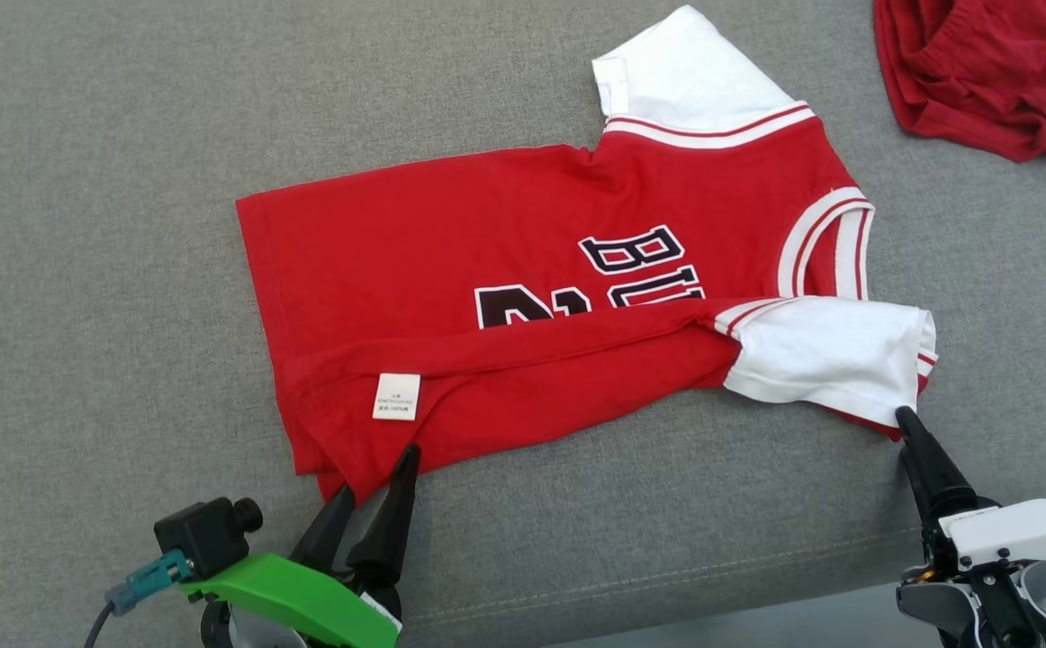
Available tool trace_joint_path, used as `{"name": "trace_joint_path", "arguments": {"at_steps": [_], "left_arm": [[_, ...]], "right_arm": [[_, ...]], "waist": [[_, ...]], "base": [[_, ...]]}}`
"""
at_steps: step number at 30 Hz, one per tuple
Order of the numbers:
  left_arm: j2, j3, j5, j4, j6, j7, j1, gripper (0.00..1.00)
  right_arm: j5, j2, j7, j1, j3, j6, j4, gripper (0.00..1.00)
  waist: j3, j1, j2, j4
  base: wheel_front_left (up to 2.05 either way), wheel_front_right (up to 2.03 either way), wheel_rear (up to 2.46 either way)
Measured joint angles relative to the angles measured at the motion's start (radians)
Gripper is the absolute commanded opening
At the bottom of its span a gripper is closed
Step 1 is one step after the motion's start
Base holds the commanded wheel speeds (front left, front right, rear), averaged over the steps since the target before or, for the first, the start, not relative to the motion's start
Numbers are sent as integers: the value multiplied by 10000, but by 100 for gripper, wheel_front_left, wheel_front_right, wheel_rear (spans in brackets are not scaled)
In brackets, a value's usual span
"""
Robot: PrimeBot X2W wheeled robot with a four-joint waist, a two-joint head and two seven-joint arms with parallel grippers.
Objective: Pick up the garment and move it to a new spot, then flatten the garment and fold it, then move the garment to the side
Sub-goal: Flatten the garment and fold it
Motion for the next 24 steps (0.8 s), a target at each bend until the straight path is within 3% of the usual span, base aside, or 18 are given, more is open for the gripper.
{"name": "trace_joint_path", "arguments": {"at_steps": [15, 16, 17, 18, 19, 21, 24], "left_arm": [[4, -35, 267, 186, -8, 86, -591, 100], [-6, -35, 267, 190, -8, 86, -600, 100], [-19, -40, 267, 199, -8, 86, -607, 100], [-38, -42, 267, 219, -8, 86, -624, 100], [-54, -46, 267, 232, -10, 86, -648, 100], [-75, -48, 267, 265, -15, 86, -694, 100], [-96, -36, 267, 318, -86, 84, -746, 100]], "right_arm": [[-98, 228, -27, -806, -109, 25, 69, 100], [-81, 261, -25, -825, -98, 33, 75, 90], [-65, 299, -25, -846, -94, 71, 90, 68], [-36, 328, -25, -872, -96, 102, 113, 55], [-23, 339, -25, -912, -96, 102, 146, 28], [-23, 347, -8, -1008, -96, 119, 190, 0], [-27, 261, 36, -1158, -148, 117, 316, 0]], "waist": [[287, 0, 0, 221], [285, 0, 0, 233], [286, 0, 0, 242], [286, 0, 0, 249], [286, 0, 0, 254], [284, 0, 0, 259], [283, 0, 0, 254]], "base": [[0, 0, 0], [0, 0, 0], [0, 0, 0], [0, 0, 0], [0, 0, 0], [0, 0, 0], [0, 0, 0]]}}
